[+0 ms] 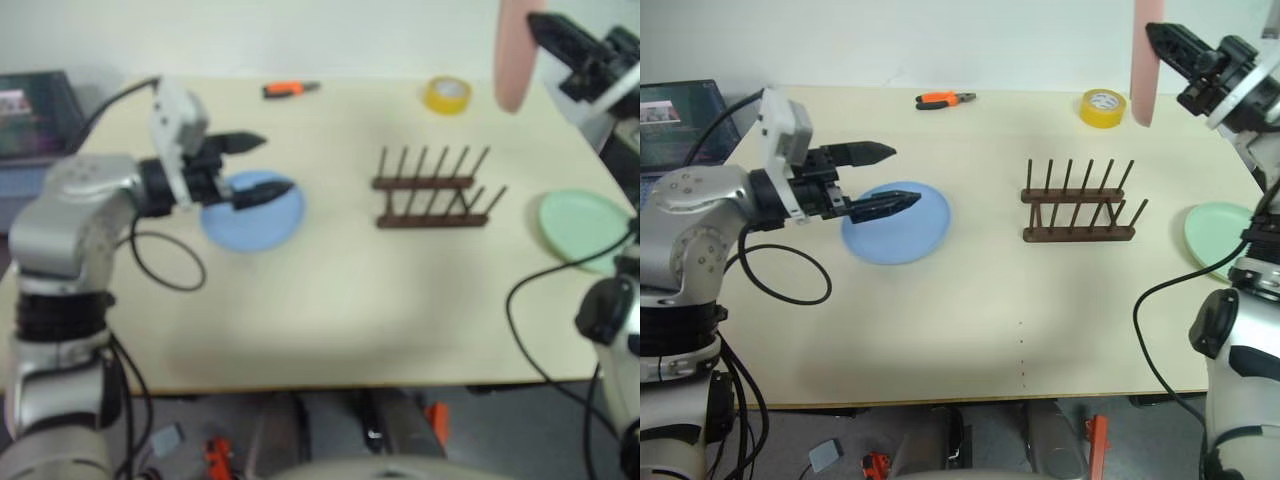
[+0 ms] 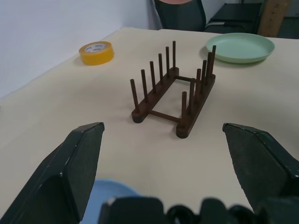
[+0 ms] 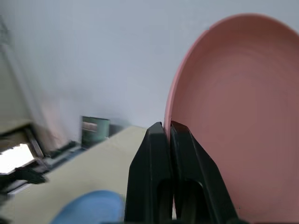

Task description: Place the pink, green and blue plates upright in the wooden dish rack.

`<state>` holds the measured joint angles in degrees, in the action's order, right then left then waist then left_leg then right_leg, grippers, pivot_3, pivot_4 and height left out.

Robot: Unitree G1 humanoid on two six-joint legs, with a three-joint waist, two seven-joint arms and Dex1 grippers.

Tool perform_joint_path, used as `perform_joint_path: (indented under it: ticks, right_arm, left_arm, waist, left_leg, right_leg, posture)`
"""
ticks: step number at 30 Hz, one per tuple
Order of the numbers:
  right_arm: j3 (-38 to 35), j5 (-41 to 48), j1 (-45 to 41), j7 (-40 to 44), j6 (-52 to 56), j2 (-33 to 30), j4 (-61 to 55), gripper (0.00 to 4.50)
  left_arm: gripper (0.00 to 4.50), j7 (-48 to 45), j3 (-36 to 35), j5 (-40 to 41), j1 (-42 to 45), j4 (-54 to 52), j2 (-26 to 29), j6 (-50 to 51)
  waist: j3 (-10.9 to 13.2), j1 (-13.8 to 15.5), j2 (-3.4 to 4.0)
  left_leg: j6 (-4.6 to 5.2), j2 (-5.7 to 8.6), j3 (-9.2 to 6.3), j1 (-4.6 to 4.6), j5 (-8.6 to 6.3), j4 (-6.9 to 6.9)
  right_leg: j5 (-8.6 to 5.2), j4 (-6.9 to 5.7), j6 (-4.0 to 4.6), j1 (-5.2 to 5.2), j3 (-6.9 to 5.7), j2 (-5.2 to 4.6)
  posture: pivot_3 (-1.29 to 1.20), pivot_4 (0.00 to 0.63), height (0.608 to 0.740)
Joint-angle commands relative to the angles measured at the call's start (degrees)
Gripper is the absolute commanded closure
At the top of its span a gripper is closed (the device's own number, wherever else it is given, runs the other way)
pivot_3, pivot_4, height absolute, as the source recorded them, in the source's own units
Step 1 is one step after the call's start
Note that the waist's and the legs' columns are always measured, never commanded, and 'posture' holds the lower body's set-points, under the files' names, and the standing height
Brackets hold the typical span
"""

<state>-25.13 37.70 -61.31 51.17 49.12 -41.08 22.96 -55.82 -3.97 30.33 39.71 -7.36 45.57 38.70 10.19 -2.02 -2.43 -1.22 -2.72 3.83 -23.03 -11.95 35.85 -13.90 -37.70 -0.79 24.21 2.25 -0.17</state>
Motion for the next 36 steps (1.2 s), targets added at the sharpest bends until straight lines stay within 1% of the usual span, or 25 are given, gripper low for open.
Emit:
perform_joint_path:
  ticks: [1, 10, 15, 28, 36]
  right_arm:
    - [-2.44, 4.24, -0.82, 3.65, 3.55, -3.56, 2.13, 4.50]
    - [-1.57, 4.35, 0.74, 3.78, 3.17, -2.63, 7.22, 4.50]
    - [-1.92, 4.43, 2.42, 3.32, 2.82, -1.91, 7.31, 4.50]
    - [-3.91, 5.51, 5.79, 2.54, 2.61, -3.02, 7.42, 4.50]
    - [-5.37, 7.17, 9.87, 1.83, 5.13, -2.97, 4.74, 4.50]
  left_arm:
    - [0.03, -0.48, -0.33, -0.16, 1.51, -0.62, 0.16, -1.19]
    - [0.03, -0.45, 0.98, -0.99, 1.57, -0.53, -0.23, -1.29]
    - [0.03, -0.36, 0.95, -1.05, 1.28, -1.19, -0.13, -0.81]
    - [0.03, -0.22, 1.68, -1.53, 1.47, -1.54, 0.06, 0.04]
    - [0.03, -0.52, 2.12, -1.58, 1.63, -1.49, 0.08, 0.13]
  waist:
    - [0.01, 0.01, 0.01]
    - [0.01, -0.21, 0.01]
    - [0.02, -0.21, 0.03]
    - [0.02, -0.15, 0.03]
    - [0.02, -0.17, 0.03]
  left_leg:
    - [0.00, 0.00, -0.01, 0.00, 0.00, 0.00]
    - [0.00, 0.01, 0.05, 0.02, 0.00, 0.07]
    - [0.00, 0.01, 0.04, -0.01, 0.00, 0.05]
    - [0.00, 0.02, 0.02, -0.01, 0.00, 0.05]
    - [0.00, 0.02, 0.03, 0.00, 0.00, 0.06]
  right_leg:
    - [0.00, -0.01, 0.00, 0.00, 0.00, 0.00]
    - [0.02, -0.02, -0.05, -0.01, 0.05, 0.00]
    - [0.02, 0.02, -0.06, -0.01, 0.05, 0.00]
    - [0.02, 0.01, -0.06, -0.01, 0.02, 0.01]
    - [0.02, 0.00, -0.06, -0.02, 0.04, 0.01]
  posture:
    - [0.00, 0.150, 0.740]
    - [0.00, 0.150, 0.740]
    - [0.00, 0.150, 0.740]
    - [0.00, 0.150, 0.740]
    - [0.00, 0.150, 0.740]
